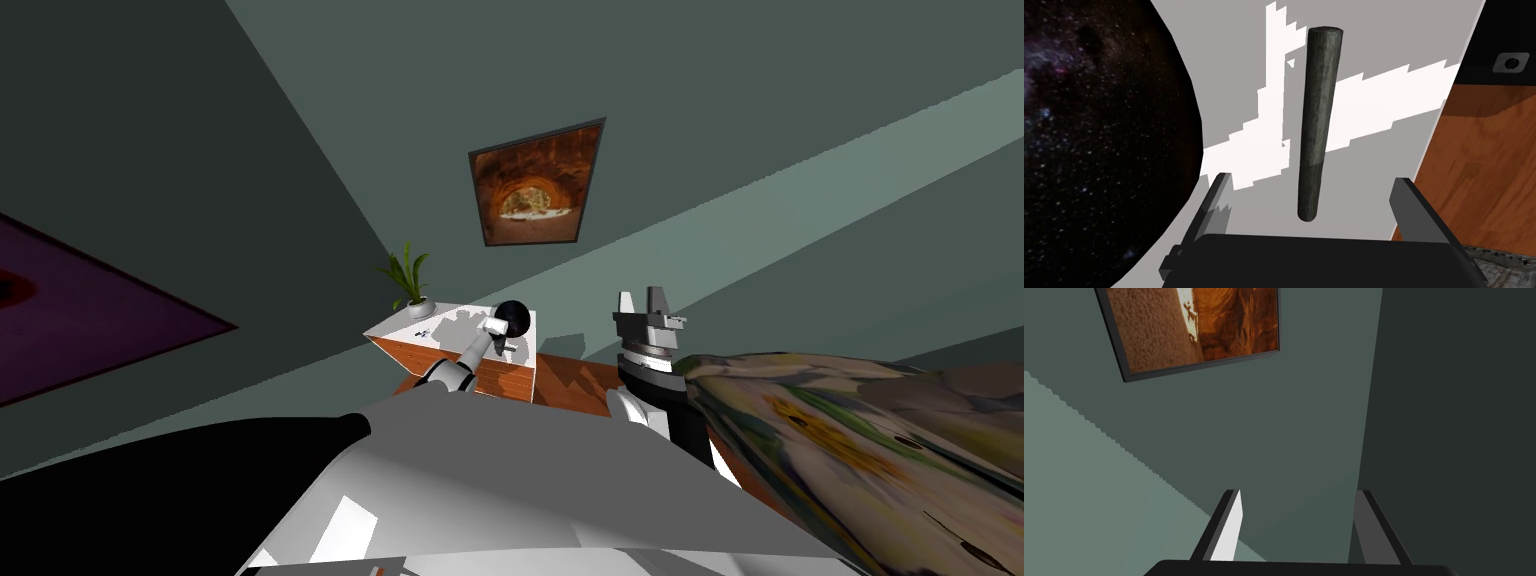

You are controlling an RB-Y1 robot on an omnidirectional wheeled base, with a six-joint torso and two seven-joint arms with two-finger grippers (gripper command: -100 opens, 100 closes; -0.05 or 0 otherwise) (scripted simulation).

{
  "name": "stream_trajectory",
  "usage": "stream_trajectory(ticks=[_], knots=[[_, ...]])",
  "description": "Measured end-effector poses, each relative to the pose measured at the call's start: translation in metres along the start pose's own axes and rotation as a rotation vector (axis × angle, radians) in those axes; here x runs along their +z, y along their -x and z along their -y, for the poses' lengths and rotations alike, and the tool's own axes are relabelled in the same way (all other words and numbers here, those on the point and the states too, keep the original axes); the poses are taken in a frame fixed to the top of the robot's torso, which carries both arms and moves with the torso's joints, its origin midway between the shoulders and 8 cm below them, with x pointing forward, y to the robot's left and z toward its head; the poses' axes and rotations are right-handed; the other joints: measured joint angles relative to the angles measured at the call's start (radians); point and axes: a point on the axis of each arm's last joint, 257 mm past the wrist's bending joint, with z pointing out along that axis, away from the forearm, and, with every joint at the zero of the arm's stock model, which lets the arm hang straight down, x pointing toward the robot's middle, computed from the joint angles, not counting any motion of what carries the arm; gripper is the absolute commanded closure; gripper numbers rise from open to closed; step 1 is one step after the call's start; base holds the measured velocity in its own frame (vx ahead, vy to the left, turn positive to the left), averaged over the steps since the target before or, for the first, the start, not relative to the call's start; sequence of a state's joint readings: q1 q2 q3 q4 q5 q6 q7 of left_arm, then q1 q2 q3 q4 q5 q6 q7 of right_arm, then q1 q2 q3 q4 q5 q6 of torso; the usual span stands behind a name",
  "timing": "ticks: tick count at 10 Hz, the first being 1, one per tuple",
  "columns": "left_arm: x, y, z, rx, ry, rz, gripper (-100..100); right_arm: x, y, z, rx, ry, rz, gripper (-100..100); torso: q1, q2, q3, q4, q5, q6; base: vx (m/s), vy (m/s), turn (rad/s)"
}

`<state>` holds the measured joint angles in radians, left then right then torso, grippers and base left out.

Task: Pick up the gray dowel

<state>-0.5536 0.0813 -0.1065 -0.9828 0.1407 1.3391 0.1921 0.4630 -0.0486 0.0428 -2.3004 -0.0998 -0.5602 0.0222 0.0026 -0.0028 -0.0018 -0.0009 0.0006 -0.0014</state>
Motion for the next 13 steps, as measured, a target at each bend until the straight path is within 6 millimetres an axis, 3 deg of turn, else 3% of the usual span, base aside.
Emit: stream_trajectory(ticks=[2,3,4,8,9,13], knots=[[0.003,-0.023,-0.009,0.011,0.03,-0.028,-100,0.0,0.0,0.0,0.0,0.0,0.0,0,-0.001,0.0,0.0,0.0,0.0,0.0,0.026,0.025,-0.01],[0.003,-0.024,-0.009,0.012,0.031,-0.029,0,0.0,0.0,0.0,0.0,0.0,0.0,0,-0.002,0.002,0.001,0.0,-0.001,0.0,0.0,0.0,0.0],[0.003,-0.024,-0.009,0.012,0.031,-0.029,-100,0.0,0.0,0.0,0.0,0.0,0.0,0,-0.003,0.002,0.001,0.001,-0.001,0.0,0.021,-0.005,-0.02],[0.022,-0.019,-0.021,0.008,0.032,-0.028,-100,0.0,0.0,0.0,0.0,0.0,0.0,0,-0.003,0.003,0.002,0.001,-0.001,0.0,0.01,-0.003,-0.003],[0.022,-0.019,-0.021,0.008,0.03,-0.029,100,0.0,0.0,0.0,0.0,0.0,0.0,0,-0.003,0.002,0.001,0.0,0.0,0.0,0.0,0.0,0.0],[0.022,-0.02,-0.021,0.009,0.03,-0.029,100,0.0,0.0,0.0,0.0,0.0,0.0,0,-0.003,0.001,0.0,-0.001,0.0,0.0,0.0,0.0,0.0]])
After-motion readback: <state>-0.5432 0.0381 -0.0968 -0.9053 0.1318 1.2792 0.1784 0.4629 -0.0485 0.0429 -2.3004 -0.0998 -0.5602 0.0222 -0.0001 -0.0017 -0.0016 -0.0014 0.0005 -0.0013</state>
